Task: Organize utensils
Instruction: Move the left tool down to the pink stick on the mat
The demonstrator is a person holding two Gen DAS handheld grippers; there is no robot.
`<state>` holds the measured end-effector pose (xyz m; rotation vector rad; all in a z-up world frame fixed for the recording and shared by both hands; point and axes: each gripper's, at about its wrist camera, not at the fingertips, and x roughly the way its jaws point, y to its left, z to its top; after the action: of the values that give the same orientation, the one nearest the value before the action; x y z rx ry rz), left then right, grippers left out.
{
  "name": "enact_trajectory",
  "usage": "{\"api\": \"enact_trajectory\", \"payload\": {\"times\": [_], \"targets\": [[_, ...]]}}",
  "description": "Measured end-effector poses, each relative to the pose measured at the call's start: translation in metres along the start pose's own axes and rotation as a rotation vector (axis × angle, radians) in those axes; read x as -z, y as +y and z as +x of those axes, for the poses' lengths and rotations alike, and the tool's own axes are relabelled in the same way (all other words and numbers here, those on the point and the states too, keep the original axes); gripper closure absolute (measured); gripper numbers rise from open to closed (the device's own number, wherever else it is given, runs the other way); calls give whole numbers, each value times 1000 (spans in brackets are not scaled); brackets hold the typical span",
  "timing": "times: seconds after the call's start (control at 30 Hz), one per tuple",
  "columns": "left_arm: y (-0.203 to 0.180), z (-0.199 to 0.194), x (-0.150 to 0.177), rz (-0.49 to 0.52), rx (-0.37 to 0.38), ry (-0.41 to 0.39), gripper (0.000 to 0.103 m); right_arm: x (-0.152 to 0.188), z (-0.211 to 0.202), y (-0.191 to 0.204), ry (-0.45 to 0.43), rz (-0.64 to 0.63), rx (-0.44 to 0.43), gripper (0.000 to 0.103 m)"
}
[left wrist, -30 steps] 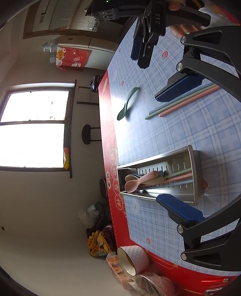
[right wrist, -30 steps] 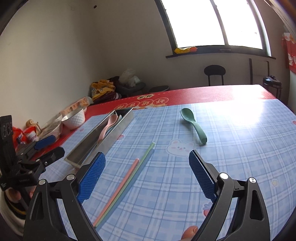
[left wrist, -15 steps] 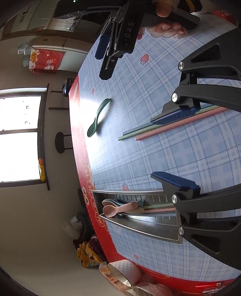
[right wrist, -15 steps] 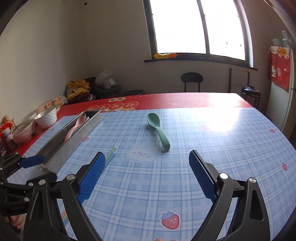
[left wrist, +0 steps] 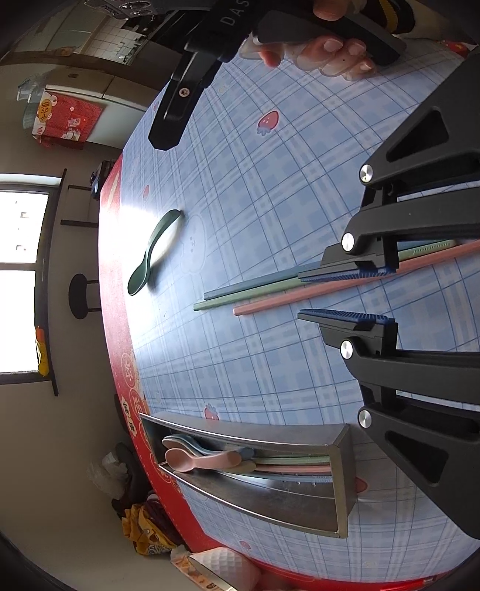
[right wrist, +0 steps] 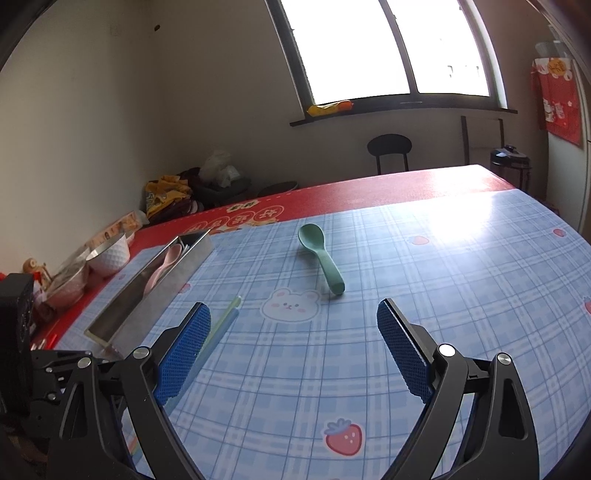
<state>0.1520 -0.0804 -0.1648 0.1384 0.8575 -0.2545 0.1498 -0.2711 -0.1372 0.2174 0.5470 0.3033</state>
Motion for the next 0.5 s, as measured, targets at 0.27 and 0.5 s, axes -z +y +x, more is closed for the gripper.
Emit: {"api": "enact_trajectory", "payload": {"times": [0.27, 0.5], "targets": [[-5, 6, 6, 21, -42, 38, 91, 0, -8, 7, -33, -39, -14, 14], [-5, 3, 10, 19, -57, 43, 91, 0, -9, 8, -27, -37, -31, 14]]}}
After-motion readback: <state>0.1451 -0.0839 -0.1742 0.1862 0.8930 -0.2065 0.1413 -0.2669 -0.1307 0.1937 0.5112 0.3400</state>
